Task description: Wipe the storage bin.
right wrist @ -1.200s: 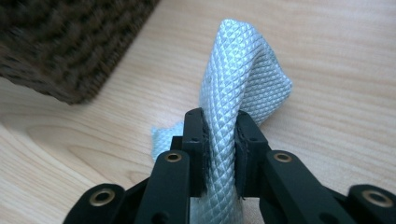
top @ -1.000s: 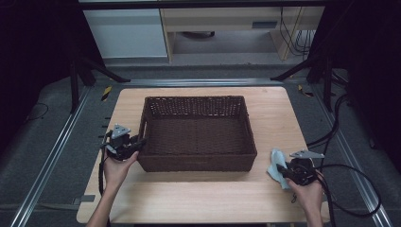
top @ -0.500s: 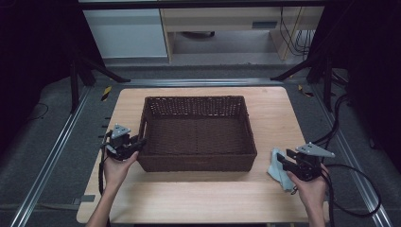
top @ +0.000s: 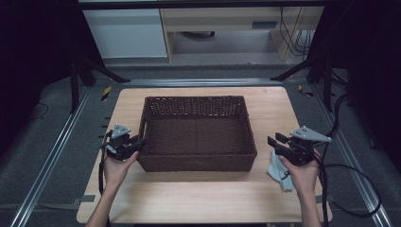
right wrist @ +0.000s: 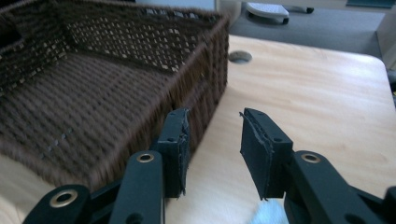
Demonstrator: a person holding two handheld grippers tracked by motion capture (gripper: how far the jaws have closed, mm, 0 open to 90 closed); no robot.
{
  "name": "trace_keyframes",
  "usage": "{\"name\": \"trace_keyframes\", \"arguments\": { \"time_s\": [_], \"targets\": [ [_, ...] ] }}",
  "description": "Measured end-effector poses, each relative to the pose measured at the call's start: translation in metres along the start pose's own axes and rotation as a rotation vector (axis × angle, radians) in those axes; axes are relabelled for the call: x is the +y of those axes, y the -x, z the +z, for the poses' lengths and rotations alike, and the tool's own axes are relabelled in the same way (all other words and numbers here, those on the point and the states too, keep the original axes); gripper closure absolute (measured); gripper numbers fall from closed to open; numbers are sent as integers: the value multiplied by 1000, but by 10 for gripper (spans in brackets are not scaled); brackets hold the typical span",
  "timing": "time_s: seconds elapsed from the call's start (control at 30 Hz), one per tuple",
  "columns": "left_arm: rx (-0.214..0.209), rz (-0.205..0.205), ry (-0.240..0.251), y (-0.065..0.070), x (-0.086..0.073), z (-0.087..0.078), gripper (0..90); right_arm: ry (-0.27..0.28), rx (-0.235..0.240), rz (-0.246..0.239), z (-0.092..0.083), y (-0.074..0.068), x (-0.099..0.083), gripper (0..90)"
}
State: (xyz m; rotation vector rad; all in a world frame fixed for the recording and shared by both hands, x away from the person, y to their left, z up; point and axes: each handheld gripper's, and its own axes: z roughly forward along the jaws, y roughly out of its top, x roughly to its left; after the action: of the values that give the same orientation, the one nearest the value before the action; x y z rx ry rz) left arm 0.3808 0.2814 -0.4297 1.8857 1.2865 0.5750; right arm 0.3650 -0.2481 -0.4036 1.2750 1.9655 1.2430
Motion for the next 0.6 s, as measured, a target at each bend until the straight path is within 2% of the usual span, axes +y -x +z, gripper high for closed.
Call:
{"name": "trace_keyframes", "arguments": {
  "time_s": [0.2, 0.4, 0.5, 0.6],
  "targets": [
    [-5, -5, 0, 0, 0, 0, 648, 6, 41, -13, 18, -9, 16, 634],
    [-6, -8, 1, 0, 0, 0, 649, -27, 72, -56, 37, -18, 14, 633],
    [-9, -15, 5, -1, 0, 1, 649, -34, 91, -47, 44, -19, 13, 645],
    [-13, -16, 5, -1, 0, 0, 647, -61, 104, -62, 52, -21, 11, 658]
  ]
}}
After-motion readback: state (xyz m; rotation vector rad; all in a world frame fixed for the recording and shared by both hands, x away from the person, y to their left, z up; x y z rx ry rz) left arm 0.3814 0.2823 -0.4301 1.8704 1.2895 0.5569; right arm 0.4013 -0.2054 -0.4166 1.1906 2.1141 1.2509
